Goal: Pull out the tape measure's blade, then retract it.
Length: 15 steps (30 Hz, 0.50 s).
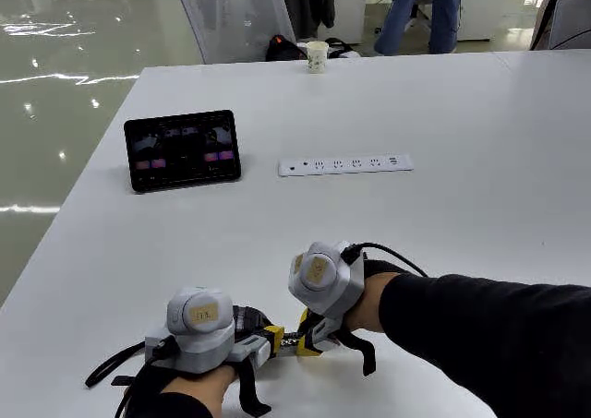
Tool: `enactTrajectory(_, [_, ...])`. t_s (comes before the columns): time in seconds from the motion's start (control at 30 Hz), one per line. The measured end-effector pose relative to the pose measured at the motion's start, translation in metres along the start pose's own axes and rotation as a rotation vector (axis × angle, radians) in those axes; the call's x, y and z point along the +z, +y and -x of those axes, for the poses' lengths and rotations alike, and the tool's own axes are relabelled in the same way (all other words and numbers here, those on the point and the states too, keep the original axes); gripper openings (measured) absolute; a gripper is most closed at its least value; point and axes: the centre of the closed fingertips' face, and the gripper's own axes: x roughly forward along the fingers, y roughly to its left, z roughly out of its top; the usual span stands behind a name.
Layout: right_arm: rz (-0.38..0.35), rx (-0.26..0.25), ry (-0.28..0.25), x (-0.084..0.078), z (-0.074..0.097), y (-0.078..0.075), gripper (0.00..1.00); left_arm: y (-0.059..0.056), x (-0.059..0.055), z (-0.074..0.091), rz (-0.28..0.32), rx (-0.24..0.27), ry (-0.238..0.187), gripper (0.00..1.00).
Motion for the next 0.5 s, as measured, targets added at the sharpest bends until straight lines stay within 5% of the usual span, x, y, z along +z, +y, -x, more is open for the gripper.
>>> enactTrajectory(0.5, [-0.004,0.003,-0.018,0.0039,-0.0026,0.0014,0.11,-0.0011,-0.0005,0.0006,0.002,-0.003,-0.001,0.61])
